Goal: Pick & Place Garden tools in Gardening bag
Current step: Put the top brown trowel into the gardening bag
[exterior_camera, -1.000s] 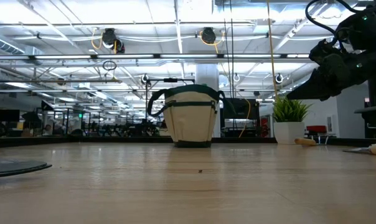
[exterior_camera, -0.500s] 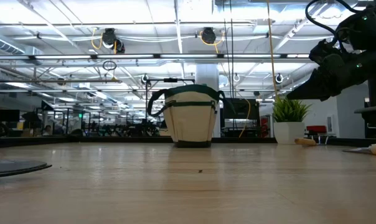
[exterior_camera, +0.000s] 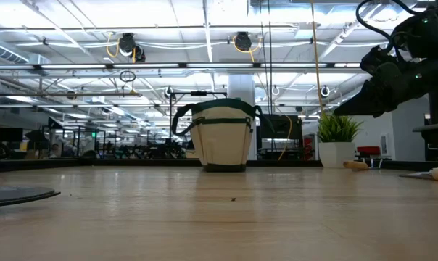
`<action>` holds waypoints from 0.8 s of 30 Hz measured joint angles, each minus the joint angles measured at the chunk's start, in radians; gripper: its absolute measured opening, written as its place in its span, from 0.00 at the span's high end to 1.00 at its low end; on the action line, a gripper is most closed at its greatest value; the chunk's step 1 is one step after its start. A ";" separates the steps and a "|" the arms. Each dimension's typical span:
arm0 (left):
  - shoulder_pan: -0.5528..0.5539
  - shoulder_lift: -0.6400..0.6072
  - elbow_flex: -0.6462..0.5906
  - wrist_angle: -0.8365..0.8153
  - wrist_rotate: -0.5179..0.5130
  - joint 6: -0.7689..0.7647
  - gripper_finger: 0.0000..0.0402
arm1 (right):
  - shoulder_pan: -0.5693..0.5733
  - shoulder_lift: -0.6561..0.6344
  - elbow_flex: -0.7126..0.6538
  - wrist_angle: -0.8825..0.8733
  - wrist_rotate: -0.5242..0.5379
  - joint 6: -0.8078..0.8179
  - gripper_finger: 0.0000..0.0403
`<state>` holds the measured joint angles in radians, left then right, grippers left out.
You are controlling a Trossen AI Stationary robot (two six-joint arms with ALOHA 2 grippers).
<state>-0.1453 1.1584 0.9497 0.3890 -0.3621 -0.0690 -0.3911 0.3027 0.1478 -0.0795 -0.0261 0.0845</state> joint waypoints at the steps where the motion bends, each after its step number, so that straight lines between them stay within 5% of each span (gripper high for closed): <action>1: 0.004 0.000 0.000 -0.016 -0.010 -0.035 0.82 | 0.000 0.000 0.000 0.000 0.000 0.000 1.00; 10: 0.049 0.000 0.000 -0.206 -0.031 -0.309 0.82 | 0.000 0.000 0.000 0.129 -0.002 0.134 1.00; 24: 0.060 0.000 0.070 -0.453 -0.065 -0.355 0.82 | 0.000 0.018 0.000 0.526 -0.004 0.401 0.97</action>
<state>-0.0853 1.1587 1.0201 -0.0642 -0.4272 -0.4236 -0.3908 0.3203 0.1474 0.4467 -0.0299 0.4858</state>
